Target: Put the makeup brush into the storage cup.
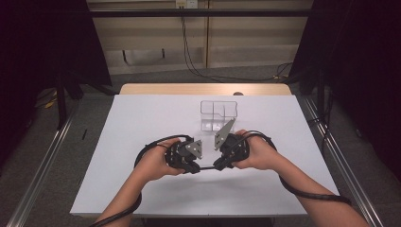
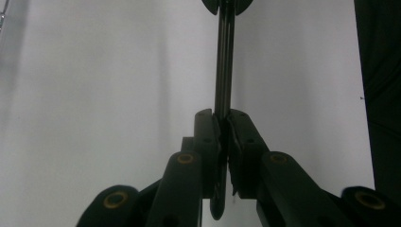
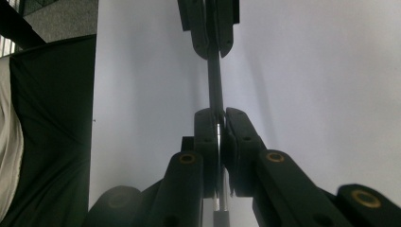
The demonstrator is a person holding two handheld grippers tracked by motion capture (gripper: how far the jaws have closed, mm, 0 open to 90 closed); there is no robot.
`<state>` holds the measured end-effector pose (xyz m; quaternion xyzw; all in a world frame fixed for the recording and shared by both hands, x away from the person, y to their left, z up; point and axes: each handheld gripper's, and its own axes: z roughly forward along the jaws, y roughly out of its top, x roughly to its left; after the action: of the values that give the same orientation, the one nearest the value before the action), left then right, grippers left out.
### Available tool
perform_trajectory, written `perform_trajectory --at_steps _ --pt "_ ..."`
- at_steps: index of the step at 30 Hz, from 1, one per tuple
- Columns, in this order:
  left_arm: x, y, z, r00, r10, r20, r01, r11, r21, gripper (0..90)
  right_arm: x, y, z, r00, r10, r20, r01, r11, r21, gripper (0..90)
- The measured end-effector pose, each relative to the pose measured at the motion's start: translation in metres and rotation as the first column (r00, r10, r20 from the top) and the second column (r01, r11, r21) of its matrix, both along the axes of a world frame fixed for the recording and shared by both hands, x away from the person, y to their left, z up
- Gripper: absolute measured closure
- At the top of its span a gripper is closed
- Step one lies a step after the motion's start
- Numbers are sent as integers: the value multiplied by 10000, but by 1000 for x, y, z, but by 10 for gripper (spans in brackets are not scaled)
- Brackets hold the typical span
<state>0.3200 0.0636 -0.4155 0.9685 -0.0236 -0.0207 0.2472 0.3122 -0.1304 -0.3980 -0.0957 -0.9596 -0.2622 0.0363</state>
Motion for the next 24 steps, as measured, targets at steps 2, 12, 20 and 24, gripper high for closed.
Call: perform_trajectory --at_steps 2,12,20,24 --pt "0 0 0 10000 -47 -19 47 10000 50 836 2 -1 3 10000 -15 18 15 9999 133 842" --pt "-3 1 -1 10000 -41 -3 41 10000 46 841 3 -3 3 9999 27 -151 -20 9989 475 837" --pt "-1 4 -4 9999 114 -69 -113 9999 56 842 4 -7 -5 9996 -176 -200 193 9960 874 672" --pt "-1 7 -5 9997 234 -56 -234 9997 1 842 5 -13 -8 9990 -442 -12 439 9897 1363 542"
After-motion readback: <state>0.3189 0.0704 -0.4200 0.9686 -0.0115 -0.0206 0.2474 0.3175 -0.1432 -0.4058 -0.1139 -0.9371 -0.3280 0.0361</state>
